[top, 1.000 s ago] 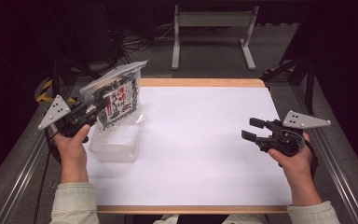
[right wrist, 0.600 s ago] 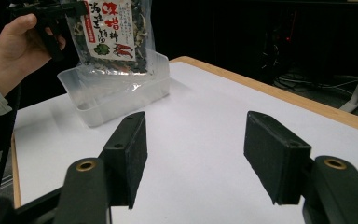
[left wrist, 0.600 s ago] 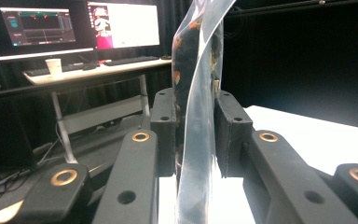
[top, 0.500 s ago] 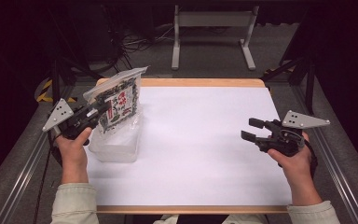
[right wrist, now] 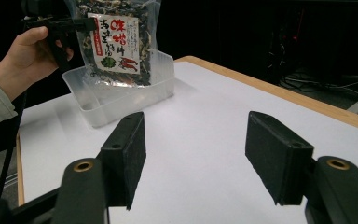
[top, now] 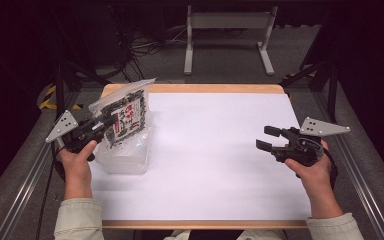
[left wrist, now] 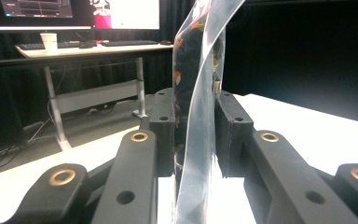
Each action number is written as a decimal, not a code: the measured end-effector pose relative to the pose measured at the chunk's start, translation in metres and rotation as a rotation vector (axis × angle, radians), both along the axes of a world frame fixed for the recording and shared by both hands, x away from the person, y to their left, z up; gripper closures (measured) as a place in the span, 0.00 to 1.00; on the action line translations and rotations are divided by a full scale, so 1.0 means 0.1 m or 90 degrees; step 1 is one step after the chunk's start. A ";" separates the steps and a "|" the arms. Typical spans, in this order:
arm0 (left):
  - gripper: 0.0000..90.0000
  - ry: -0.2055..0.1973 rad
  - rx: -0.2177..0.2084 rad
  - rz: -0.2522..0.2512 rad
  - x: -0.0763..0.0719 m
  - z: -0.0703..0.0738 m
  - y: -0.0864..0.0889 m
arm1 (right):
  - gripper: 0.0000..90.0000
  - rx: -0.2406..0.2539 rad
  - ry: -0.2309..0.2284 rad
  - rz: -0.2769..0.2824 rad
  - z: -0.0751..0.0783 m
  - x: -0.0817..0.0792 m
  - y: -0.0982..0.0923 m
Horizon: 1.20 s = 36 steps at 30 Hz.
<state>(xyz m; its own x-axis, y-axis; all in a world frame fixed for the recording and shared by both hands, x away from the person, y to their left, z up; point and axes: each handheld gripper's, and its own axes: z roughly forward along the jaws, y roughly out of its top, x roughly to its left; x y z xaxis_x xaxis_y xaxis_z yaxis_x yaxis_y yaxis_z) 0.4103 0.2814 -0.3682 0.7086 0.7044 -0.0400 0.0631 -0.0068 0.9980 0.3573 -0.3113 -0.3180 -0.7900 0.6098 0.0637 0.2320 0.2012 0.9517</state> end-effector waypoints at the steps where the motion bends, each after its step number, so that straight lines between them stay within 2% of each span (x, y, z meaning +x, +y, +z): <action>1: 0.80 0.001 -0.004 0.001 0.00 -0.01 0.01 | 0.43 0.000 0.000 0.001 0.00 0.00 0.00; 4: 0.80 0.012 -0.007 0.012 -0.01 -0.04 0.04 | 0.43 0.002 0.001 0.002 0.00 0.02 0.01; 7: 0.80 0.042 0.016 0.029 -0.01 -0.07 0.05 | 0.43 0.001 0.004 0.005 0.00 0.03 0.03; 11: 0.80 0.065 0.005 0.039 -0.01 -0.13 0.11 | 0.43 0.001 0.005 0.006 0.00 0.04 0.04; 18: 0.80 0.086 -0.013 0.061 -0.01 -0.20 0.21 | 0.42 0.001 0.007 0.009 -0.01 0.05 0.05; 22: 0.79 0.090 -0.010 0.069 -0.01 -0.20 0.21 | 0.42 0.001 0.009 0.010 -0.01 0.06 0.06; 26: 0.79 0.099 -0.020 0.078 -0.01 -0.19 0.22 | 0.42 0.002 0.009 0.009 -0.01 0.06 0.05; 29: 0.78 0.096 -0.026 0.084 -0.01 -0.18 0.22 | 0.42 0.004 0.010 0.008 -0.01 0.07 0.04; 31: 0.71 0.097 -0.027 0.094 -0.02 -0.18 0.22 | 0.42 0.005 0.011 0.009 -0.02 0.07 0.04; 32: 0.71 0.098 -0.033 0.106 -0.02 -0.18 0.23 | 0.42 0.004 0.011 0.009 -0.02 0.07 0.05; 33: 0.61 0.099 -0.042 0.111 -0.02 -0.18 0.24 | 0.42 0.003 0.013 0.009 -0.02 0.07 0.05; 34: 0.57 0.099 -0.042 0.111 -0.02 -0.18 0.24 | 0.42 0.003 0.013 0.009 -0.02 0.07 0.05; 35: 0.57 0.099 -0.045 0.119 -0.02 -0.18 0.24 | 0.42 0.003 0.013 0.010 -0.02 0.07 0.06; 36: 0.50 0.100 -0.047 0.122 -0.02 -0.17 0.25 | 0.41 0.003 0.013 0.010 -0.02 0.07 0.06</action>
<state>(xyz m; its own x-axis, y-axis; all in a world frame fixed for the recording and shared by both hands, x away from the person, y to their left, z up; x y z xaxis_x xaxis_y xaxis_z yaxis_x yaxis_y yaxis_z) 0.4079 0.3064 -0.3852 0.5433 0.8165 -0.1954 0.2106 0.0927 0.9732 0.3647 -0.3056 -0.3203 -0.7981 0.5968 0.0835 0.2489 0.2003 0.9476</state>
